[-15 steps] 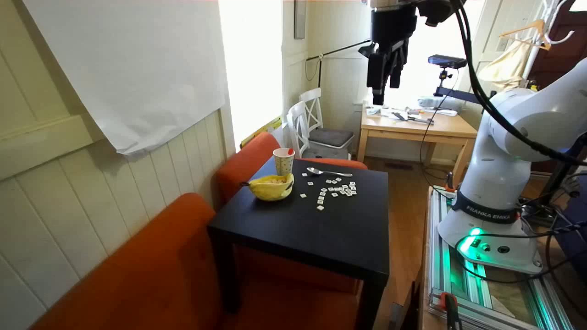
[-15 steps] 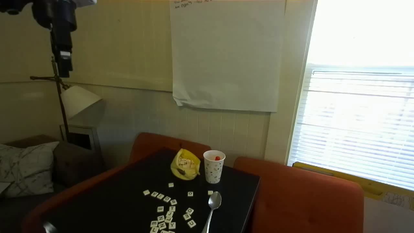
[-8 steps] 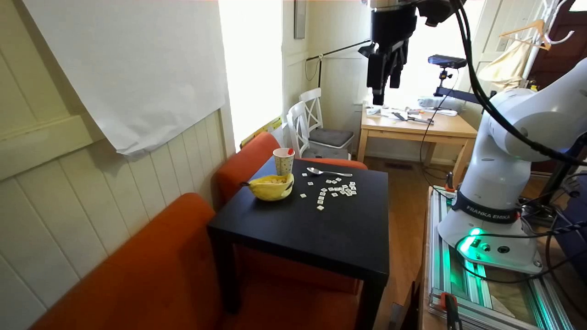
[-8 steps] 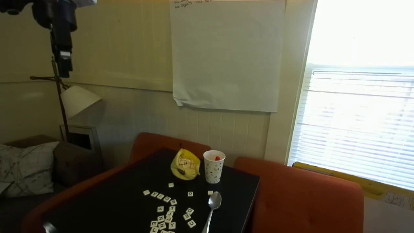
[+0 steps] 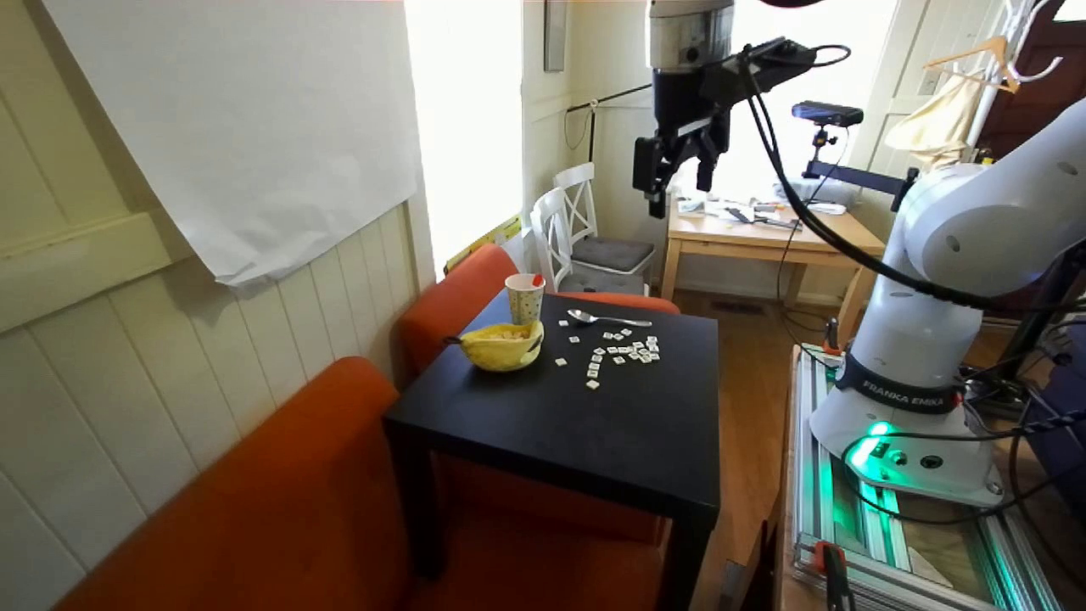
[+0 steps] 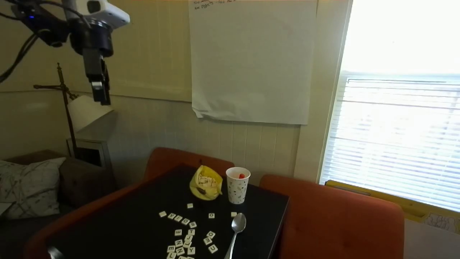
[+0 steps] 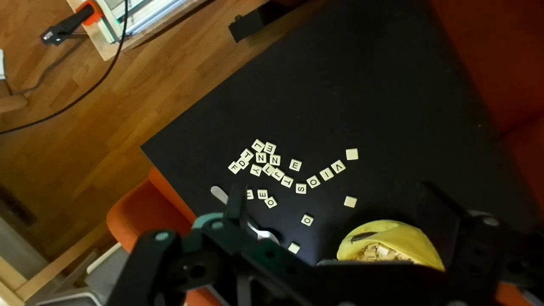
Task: Replace the tile letter s with the tile letter l
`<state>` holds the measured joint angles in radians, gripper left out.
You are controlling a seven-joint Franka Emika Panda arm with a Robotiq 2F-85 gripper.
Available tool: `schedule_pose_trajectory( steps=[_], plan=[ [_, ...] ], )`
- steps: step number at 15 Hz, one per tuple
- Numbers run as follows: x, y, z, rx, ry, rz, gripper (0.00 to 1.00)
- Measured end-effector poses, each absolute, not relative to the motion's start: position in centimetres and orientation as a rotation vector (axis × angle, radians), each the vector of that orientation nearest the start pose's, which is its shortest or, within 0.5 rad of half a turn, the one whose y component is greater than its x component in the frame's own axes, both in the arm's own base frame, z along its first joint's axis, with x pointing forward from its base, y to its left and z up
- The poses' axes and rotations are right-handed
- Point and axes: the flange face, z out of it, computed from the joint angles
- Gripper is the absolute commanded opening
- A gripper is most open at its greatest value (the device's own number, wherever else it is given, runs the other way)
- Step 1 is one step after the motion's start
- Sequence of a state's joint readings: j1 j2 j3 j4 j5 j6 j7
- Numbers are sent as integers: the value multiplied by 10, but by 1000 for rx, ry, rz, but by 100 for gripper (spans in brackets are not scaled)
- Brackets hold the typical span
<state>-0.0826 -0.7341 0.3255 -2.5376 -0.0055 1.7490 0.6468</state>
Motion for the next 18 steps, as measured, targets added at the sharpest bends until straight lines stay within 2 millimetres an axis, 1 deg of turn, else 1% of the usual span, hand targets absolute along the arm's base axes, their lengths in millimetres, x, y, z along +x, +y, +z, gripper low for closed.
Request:
schedule_pose_trajectory(
  steps=[2,6,9,12,14,16,18],
  plan=[
    [332,74,468,-3243,887,-24,100],
    [353,44,423,-3157,940,-50,100],
    [362,24,389,-3118,970,-86,100],
    [367,12,350,-3109,966,-111,100],
    [371,5,324,-3094,983,-61,100],
    [375,1,310,-3086,994,-22,100],
    [376,1,308,-3085,994,-15,100]
  ],
)
